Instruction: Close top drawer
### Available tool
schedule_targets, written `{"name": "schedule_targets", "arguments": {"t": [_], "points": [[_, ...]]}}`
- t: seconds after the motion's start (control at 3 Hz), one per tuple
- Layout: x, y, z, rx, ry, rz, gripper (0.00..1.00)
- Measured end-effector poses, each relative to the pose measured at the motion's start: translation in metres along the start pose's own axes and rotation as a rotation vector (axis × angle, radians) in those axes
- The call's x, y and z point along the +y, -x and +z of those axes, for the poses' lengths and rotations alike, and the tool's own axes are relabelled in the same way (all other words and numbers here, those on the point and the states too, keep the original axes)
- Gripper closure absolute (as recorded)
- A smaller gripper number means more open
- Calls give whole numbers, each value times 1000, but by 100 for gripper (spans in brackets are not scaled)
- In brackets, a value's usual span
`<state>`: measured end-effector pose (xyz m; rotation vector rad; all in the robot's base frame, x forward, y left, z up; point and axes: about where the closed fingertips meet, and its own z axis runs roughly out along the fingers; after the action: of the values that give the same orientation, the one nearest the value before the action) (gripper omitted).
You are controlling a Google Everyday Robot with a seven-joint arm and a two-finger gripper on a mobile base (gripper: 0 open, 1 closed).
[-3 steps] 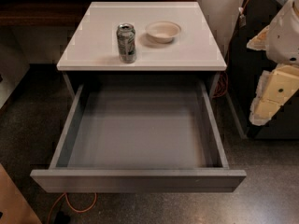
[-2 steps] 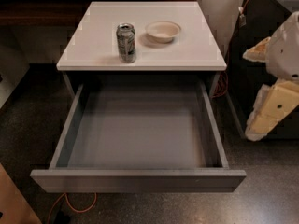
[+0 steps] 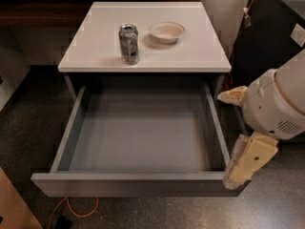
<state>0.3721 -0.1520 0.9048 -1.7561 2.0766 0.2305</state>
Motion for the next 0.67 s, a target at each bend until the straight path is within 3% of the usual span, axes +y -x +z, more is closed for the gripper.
{"name": "schedule_targets", "arguments": {"t": [0.67], "points": [[50, 33, 80, -110, 95, -90, 0]]}}
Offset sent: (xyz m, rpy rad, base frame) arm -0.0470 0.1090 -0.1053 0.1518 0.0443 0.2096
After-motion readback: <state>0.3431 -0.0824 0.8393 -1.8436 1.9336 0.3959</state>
